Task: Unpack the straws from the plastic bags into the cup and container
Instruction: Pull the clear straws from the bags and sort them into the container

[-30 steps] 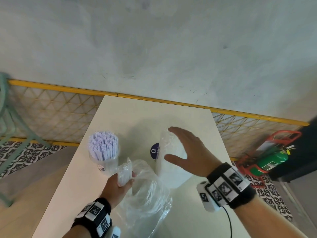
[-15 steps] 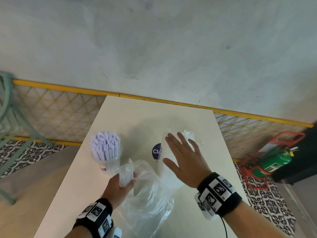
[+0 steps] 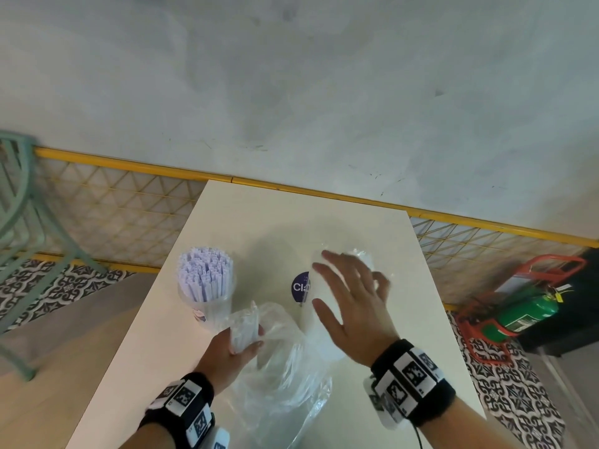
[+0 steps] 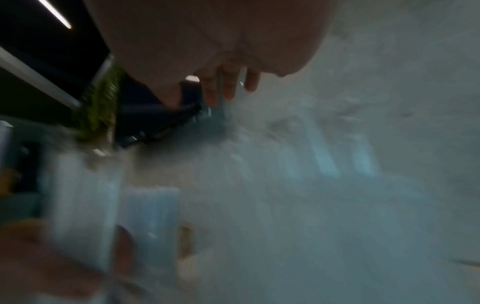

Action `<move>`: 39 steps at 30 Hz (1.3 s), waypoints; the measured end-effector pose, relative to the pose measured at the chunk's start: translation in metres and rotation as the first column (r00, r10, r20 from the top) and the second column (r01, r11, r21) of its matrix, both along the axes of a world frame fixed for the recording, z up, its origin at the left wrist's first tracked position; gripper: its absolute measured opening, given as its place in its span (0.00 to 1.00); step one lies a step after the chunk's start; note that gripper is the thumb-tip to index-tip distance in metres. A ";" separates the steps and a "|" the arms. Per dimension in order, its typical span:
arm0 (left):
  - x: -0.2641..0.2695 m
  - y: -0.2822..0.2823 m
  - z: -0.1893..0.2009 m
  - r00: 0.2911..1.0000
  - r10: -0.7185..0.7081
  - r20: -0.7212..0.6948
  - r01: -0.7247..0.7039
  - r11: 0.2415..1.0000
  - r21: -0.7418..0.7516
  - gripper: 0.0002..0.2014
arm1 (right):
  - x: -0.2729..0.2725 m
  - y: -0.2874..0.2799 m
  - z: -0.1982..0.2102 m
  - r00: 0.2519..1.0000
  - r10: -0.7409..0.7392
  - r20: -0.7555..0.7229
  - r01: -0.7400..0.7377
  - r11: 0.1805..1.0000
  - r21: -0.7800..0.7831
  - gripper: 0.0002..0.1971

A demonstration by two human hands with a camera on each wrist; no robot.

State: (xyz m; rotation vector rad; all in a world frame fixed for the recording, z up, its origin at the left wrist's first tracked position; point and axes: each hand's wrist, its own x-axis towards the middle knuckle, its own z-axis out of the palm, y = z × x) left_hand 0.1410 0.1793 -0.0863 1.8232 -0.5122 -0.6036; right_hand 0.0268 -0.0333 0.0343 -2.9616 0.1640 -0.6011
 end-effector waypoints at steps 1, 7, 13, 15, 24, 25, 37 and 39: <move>0.000 0.001 0.002 1.000 -0.019 -0.008 0.019 1.000 0.001 0.07 | 0.004 0.015 0.002 0.992 0.103 0.067 -0.106 0.993 0.046 0.23; 0.003 0.005 0.005 0.993 -0.030 -0.112 0.032 0.999 0.014 0.17 | 0.037 0.062 -0.035 0.910 0.353 -0.219 -0.131 0.745 0.654 0.36; 0.006 0.013 -0.001 0.989 -0.010 -0.147 0.026 0.994 0.111 0.27 | 0.052 0.062 -0.068 0.919 0.310 -0.244 -0.015 0.645 0.764 0.19; 0.006 0.015 0.001 0.987 0.003 -0.159 0.015 0.994 0.111 0.26 | 0.052 0.062 -0.068 0.931 0.299 -0.212 -0.026 0.630 0.776 0.17; 0.005 0.016 0.006 0.985 -0.106 -0.135 0.120 0.988 0.099 0.14 | 0.045 0.067 -0.081 0.946 0.173 -0.275 0.144 0.535 0.832 0.11; 0.006 0.016 0.004 0.985 -0.114 -0.128 0.127 0.987 0.102 0.14 | 0.045 0.066 -0.080 0.943 0.155 -0.294 0.166 0.545 0.822 0.11; 0.012 0.009 -0.021 0.987 -0.158 0.006 0.158 0.985 0.071 0.25 | 0.009 -0.015 0.084 0.974 0.178 -0.140 -0.013 0.661 0.750 0.07; 0.012 0.005 -0.023 0.987 -0.160 0.018 0.159 0.986 0.045 0.25 | 0.006 -0.034 0.103 0.975 0.131 -0.177 0.019 0.750 0.661 0.09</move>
